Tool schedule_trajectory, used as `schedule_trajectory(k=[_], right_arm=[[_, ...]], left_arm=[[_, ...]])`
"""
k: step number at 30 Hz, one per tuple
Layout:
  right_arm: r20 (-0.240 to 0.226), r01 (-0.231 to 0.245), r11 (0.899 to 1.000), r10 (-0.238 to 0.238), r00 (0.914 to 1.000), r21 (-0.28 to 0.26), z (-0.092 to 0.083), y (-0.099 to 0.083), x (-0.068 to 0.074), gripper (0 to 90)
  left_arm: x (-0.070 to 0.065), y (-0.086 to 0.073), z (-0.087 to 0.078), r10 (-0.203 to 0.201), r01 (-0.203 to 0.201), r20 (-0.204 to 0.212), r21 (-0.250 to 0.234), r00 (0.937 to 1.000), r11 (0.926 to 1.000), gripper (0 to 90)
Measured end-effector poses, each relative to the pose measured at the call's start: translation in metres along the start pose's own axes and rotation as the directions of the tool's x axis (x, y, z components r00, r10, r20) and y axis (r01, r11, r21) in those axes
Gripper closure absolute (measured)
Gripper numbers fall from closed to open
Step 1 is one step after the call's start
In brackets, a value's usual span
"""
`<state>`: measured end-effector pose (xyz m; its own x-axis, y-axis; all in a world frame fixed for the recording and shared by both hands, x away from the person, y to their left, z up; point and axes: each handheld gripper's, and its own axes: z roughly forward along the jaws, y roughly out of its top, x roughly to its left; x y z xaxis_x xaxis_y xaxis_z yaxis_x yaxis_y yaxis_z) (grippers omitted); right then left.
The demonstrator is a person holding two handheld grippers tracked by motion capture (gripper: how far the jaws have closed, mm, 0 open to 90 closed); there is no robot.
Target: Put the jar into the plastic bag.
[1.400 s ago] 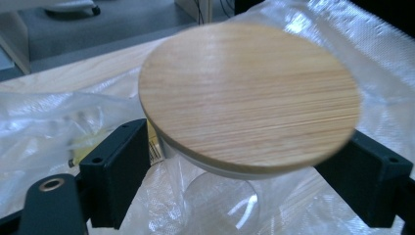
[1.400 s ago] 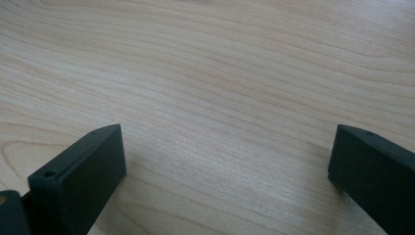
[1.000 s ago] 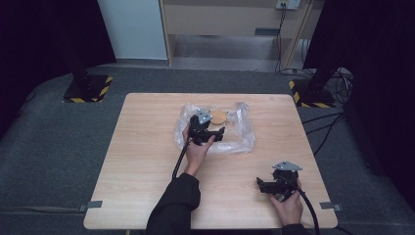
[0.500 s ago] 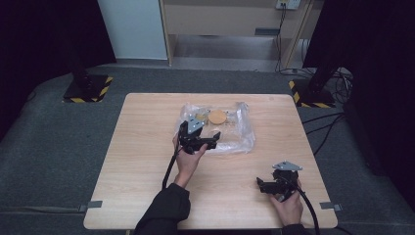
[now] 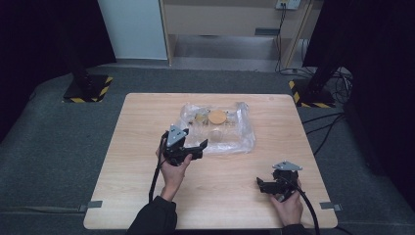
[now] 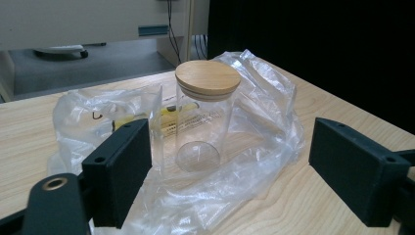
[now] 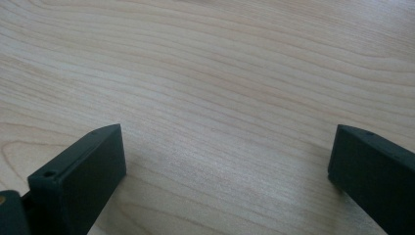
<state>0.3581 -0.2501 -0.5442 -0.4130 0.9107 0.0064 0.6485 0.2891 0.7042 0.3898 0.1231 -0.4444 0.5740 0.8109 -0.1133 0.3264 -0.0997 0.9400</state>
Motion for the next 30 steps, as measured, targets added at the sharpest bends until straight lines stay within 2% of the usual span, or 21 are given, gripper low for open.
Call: schedule_trajectory(k=[3,9,12,15,23,30], right_arm=[[0.000,0.000,1.000,0.000,1.0000,0.000,0.000,0.000,0.000,0.7],[0.000,0.000,1.000,0.000,1.0000,0.000,0.000,0.000,0.000,0.6],[0.000,-0.001,1.000,0.001,1.0000,0.000,0.000,0.000,0.000,0.6],[0.000,0.000,1.000,0.000,1.0000,0.000,0.000,0.000,0.000,0.6],[0.000,0.000,1.000,0.000,1.0000,0.000,0.000,0.000,0.000,0.6],[0.000,0.000,1.000,0.000,1.0000,0.000,0.000,0.000,0.000,0.6]], left_arm=[[0.001,-0.004,-0.007,0.010,-0.010,0.002,0.007,0.9999,0.9999,15.3],[0.003,-0.015,-0.021,0.006,-0.006,0.010,0.001,0.9999,1.0000,15.0],[0.007,-0.019,-0.027,0.014,-0.014,-0.007,0.018,0.9999,0.9997,14.9],[0.011,-0.024,-0.035,-0.004,0.004,-0.006,0.011,1.0000,0.9999,14.9],[0.020,-0.040,-0.055,-0.009,0.009,-0.024,-0.001,0.9997,1.0000,15.0],[0.026,-0.056,-0.065,-0.014,0.015,-0.036,0.009,0.9993,0.9999,14.6]])
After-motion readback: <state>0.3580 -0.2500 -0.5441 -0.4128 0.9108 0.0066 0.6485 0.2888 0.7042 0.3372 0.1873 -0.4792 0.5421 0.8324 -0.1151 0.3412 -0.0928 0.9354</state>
